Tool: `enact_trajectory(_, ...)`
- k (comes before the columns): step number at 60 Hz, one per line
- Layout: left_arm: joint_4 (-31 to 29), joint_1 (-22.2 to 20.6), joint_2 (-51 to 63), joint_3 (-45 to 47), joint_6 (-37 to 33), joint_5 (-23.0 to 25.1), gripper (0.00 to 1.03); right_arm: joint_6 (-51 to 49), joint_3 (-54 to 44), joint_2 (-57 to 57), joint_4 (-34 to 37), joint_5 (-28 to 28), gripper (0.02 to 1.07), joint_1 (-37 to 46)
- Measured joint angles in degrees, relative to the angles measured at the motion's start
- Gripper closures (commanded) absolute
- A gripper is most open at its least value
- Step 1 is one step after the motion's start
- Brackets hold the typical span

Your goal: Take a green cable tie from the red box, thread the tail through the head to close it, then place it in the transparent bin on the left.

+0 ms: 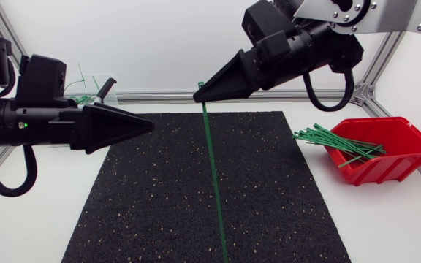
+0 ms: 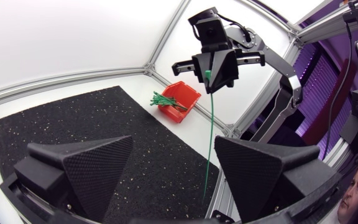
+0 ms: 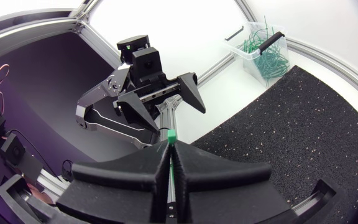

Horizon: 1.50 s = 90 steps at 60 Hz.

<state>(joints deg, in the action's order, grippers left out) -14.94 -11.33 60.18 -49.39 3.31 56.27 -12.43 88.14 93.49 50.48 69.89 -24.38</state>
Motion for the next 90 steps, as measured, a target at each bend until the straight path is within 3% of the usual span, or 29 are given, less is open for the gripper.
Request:
enact_trajectory(8,4.92,-2.67,4.44,-1.16,2.01,1.86,0.12,1.20,0.04,0.94,-1.73,0.94,1.01,0.11)
enact_trajectory(18,15.98,-5.84,8.26,-2.05,9.01,2.14,0.12,4.79,0.09,1.05,-5.90,1.60,1.01,0.61)
enact_trajectory(30,21.22,-9.77,10.08,-3.19,14.21,2.25,0.12,6.71,1.33,1.68,-6.99,2.43,1.01,1.25)
enact_trajectory(42,23.45,-10.56,10.08,-3.19,16.50,2.43,0.17,6.86,1.31,1.66,-7.15,3.23,1.01,1.09)
enact_trajectory(52,24.76,-11.37,10.05,-3.17,18.12,2.78,0.27,6.88,0.59,1.20,-8.41,3.41,1.01,0.17)
enact_trajectory(58,26.53,-11.89,10.05,-3.10,19.21,3.23,0.27,6.88,-0.15,0.44,-8.70,3.41,1.01,-0.31)
enact_trajectory(65,27.80,-11.96,10.05,-2.89,19.80,3.28,0.43,6.88,-1.09,-1.33,-9.03,3.41,1.01,-0.33)
enact_trajectory(72,30.16,-11.96,10.05,-1.97,21.27,3.30,0.49,6.88,-1.16,-2.43,-9.75,3.43,1.01,-0.33)
enact_trajectory(79,30.73,-11.96,10.05,-1.64,22.36,3.30,0.61,6.88,-1.84,-2.86,-10.03,3.41,1.01,-0.42)
enact_trajectory(90,33.70,-11.96,10.08,-1.31,24.79,3.30,0.67,6.88,-2.99,-2.95,-10.25,3.41,1.01,-1.05)
